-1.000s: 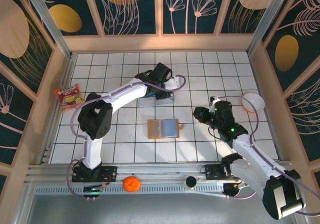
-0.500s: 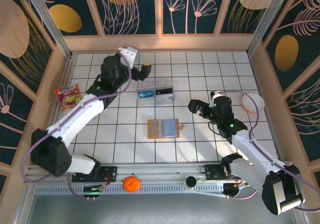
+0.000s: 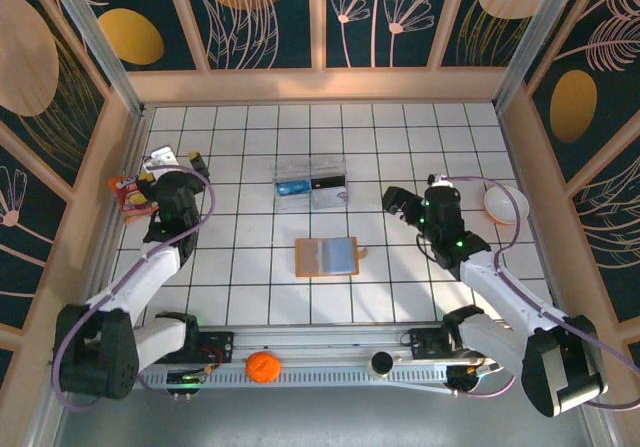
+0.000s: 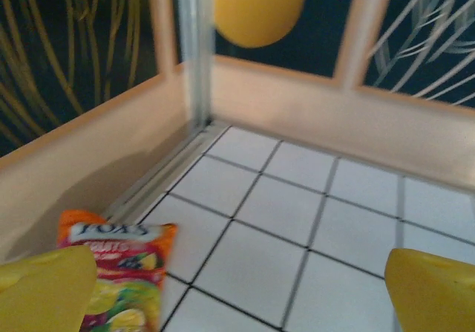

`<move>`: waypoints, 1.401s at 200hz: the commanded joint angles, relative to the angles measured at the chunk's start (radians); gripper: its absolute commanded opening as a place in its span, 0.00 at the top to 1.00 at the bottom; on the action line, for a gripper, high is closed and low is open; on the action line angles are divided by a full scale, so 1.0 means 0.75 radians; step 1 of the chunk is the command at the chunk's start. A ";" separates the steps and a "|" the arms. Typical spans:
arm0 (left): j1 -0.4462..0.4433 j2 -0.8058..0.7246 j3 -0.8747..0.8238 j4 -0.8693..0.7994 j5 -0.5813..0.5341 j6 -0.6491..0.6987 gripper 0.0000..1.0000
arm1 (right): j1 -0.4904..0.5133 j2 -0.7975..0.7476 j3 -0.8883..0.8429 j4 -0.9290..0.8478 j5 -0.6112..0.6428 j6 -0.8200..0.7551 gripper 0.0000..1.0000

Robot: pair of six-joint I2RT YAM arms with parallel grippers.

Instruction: Take the credit cards out of the card holder

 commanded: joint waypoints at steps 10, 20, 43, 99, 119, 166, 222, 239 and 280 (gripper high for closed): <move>0.066 0.243 -0.031 0.215 -0.053 0.043 0.01 | -0.006 0.060 0.108 0.013 0.130 -0.071 0.01; 0.066 0.291 -0.095 0.340 -0.037 0.047 0.01 | -0.011 0.080 0.132 -0.015 0.180 -0.068 0.01; 0.077 0.359 -0.245 0.696 -0.007 0.052 0.01 | -0.037 0.065 0.124 0.057 0.158 -0.131 0.01; 0.086 0.447 -0.357 0.969 0.206 0.122 0.01 | -0.096 -0.112 -0.084 0.543 0.167 -0.353 0.01; 0.107 0.490 -0.430 1.117 0.300 0.128 0.01 | -0.120 -0.118 -0.119 0.655 0.206 -0.419 0.01; 0.121 0.496 -0.436 1.144 0.285 0.115 0.01 | -0.349 -0.033 -0.159 0.851 0.038 -0.486 0.01; 0.121 0.492 -0.432 1.129 0.285 0.111 0.01 | -0.602 0.177 -0.265 1.124 -0.082 -0.606 0.01; 0.121 0.494 -0.430 1.126 0.285 0.111 0.01 | -0.637 0.268 -0.298 1.238 -0.126 -0.623 0.01; 0.121 0.494 -0.430 1.126 0.285 0.109 0.01 | -0.671 0.552 -0.306 1.423 -0.174 -0.611 0.01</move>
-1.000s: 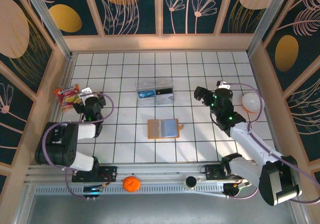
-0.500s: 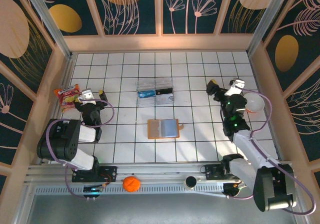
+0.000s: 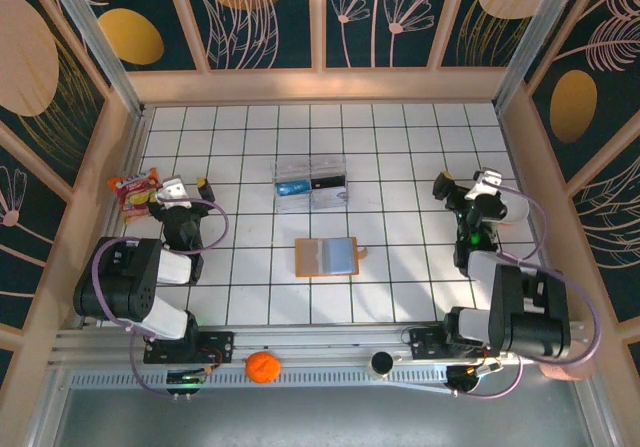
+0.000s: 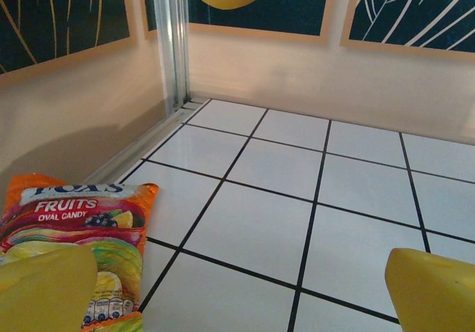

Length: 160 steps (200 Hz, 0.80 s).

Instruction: Take the credit cards out of the card holder

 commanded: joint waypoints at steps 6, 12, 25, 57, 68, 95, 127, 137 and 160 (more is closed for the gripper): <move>0.008 -0.003 -0.007 0.052 0.018 0.001 0.01 | -0.019 0.147 -0.022 0.262 -0.074 -0.032 0.01; 0.009 -0.002 -0.006 0.053 0.018 0.002 0.01 | -0.016 0.184 -0.033 0.307 -0.078 -0.032 0.01; 0.009 -0.003 -0.006 0.052 0.016 0.003 0.01 | -0.013 0.201 -0.018 0.300 -0.099 -0.050 0.01; 0.009 -0.002 -0.006 0.052 0.019 0.003 0.01 | 0.058 0.279 0.043 0.273 -0.141 -0.148 0.01; 0.008 -0.003 -0.006 0.052 0.018 0.002 0.01 | 0.097 0.273 0.034 0.268 -0.065 -0.174 0.01; 0.009 -0.002 -0.004 0.052 0.018 0.003 0.01 | 0.075 0.318 -0.077 0.485 -0.087 -0.155 0.01; 0.009 0.001 0.001 0.047 0.018 0.002 0.01 | 0.087 0.319 -0.087 0.524 -0.039 -0.153 0.01; 0.009 0.003 0.002 0.045 0.018 0.000 0.01 | 0.111 0.323 -0.086 0.532 0.046 -0.152 0.01; 0.009 -0.003 -0.005 0.050 0.019 0.002 0.01 | 0.125 0.323 -0.088 0.535 0.058 -0.157 0.01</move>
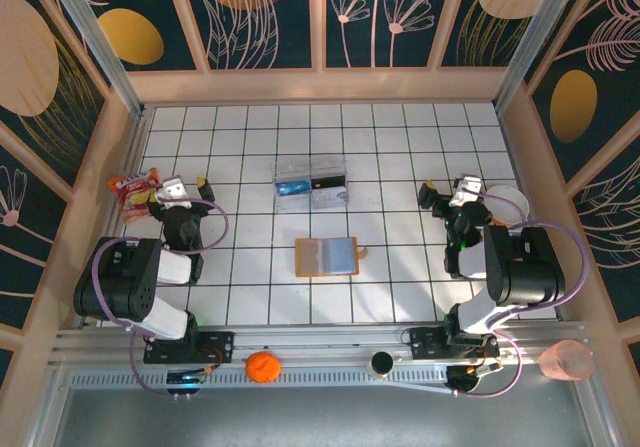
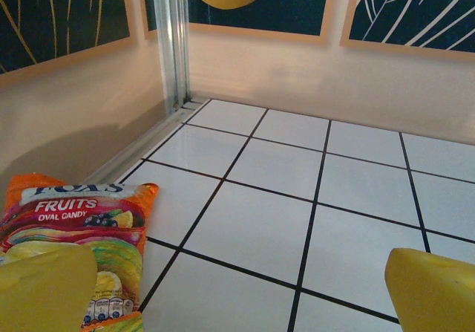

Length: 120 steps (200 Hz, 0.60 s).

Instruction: Take the credit cards out of the card holder

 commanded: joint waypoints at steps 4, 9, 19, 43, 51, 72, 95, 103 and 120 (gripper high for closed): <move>0.009 -0.002 -0.007 0.054 0.018 0.002 0.01 | 0.017 0.008 -0.010 0.100 0.079 -0.022 0.01; 0.009 -0.004 -0.009 0.060 0.018 0.004 0.01 | 0.015 0.007 -0.010 0.097 0.079 -0.020 0.01; 0.009 -0.007 -0.012 0.060 0.019 0.007 0.01 | 0.014 0.008 -0.009 0.097 0.079 -0.021 0.01; 0.009 -0.006 -0.009 0.060 0.019 0.007 0.01 | 0.014 0.008 -0.010 0.098 0.079 -0.022 0.01; 0.009 -0.005 -0.008 0.061 0.019 0.007 0.01 | 0.015 0.008 -0.010 0.098 0.079 -0.020 0.01; 0.009 -0.005 -0.010 0.060 0.018 0.006 0.01 | 0.014 0.008 -0.010 0.099 0.079 -0.021 0.01; 0.010 -0.005 -0.010 0.059 0.018 0.006 0.01 | 0.014 0.009 -0.010 0.096 0.079 -0.023 0.01; 0.009 -0.003 -0.010 0.058 0.019 0.007 0.01 | 0.014 0.008 -0.010 0.098 0.079 -0.021 0.01; 0.009 -0.003 -0.006 0.054 0.022 0.005 0.01 | 0.014 0.009 -0.010 0.098 0.079 -0.021 0.01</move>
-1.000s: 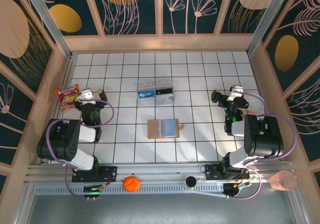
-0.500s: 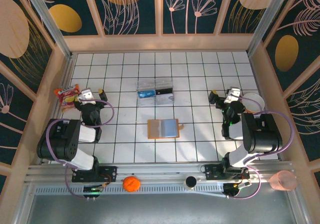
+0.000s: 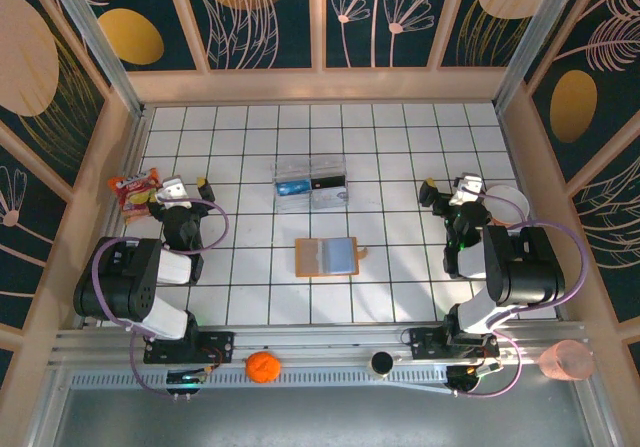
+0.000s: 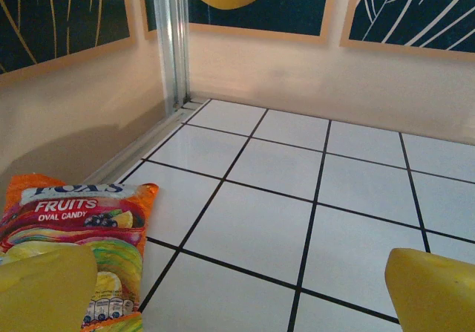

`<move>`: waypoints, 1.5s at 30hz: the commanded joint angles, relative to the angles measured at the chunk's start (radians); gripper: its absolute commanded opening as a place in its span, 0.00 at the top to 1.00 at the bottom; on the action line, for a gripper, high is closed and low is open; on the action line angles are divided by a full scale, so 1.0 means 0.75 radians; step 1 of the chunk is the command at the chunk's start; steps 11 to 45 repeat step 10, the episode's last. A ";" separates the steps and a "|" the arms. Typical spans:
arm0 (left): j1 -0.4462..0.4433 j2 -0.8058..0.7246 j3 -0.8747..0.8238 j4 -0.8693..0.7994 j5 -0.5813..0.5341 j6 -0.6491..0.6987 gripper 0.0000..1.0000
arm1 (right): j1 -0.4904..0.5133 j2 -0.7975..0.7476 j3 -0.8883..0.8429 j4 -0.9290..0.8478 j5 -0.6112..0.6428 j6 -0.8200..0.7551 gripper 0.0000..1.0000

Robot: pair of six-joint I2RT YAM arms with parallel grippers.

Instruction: Take the credit cards out of the card holder

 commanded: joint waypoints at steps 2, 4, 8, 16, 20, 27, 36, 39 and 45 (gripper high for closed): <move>0.009 0.000 -0.002 0.050 0.018 0.004 0.01 | 0.006 0.008 -0.010 0.065 0.036 -0.016 0.01; 0.009 0.000 -0.002 0.048 0.018 0.004 0.01 | 0.007 0.008 -0.010 0.066 0.037 -0.018 0.01; 0.010 -0.003 -0.006 0.052 0.019 0.004 0.01 | 0.006 0.007 -0.009 0.065 0.037 -0.018 0.01; 0.009 -0.004 -0.008 0.056 0.021 0.005 0.01 | 0.006 0.007 -0.010 0.065 0.037 -0.017 0.01; 0.009 -0.004 -0.008 0.056 0.021 0.005 0.01 | 0.006 0.007 -0.010 0.065 0.037 -0.017 0.01; 0.009 -0.004 -0.008 0.056 0.021 0.005 0.01 | 0.006 0.007 -0.010 0.065 0.037 -0.017 0.01; 0.009 -0.004 -0.008 0.056 0.021 0.005 0.01 | 0.006 0.007 -0.010 0.065 0.037 -0.017 0.01; 0.009 -0.004 -0.008 0.056 0.021 0.005 0.01 | 0.006 0.007 -0.010 0.065 0.037 -0.017 0.01; 0.009 -0.004 -0.008 0.056 0.021 0.005 0.01 | 0.006 0.007 -0.010 0.065 0.037 -0.017 0.01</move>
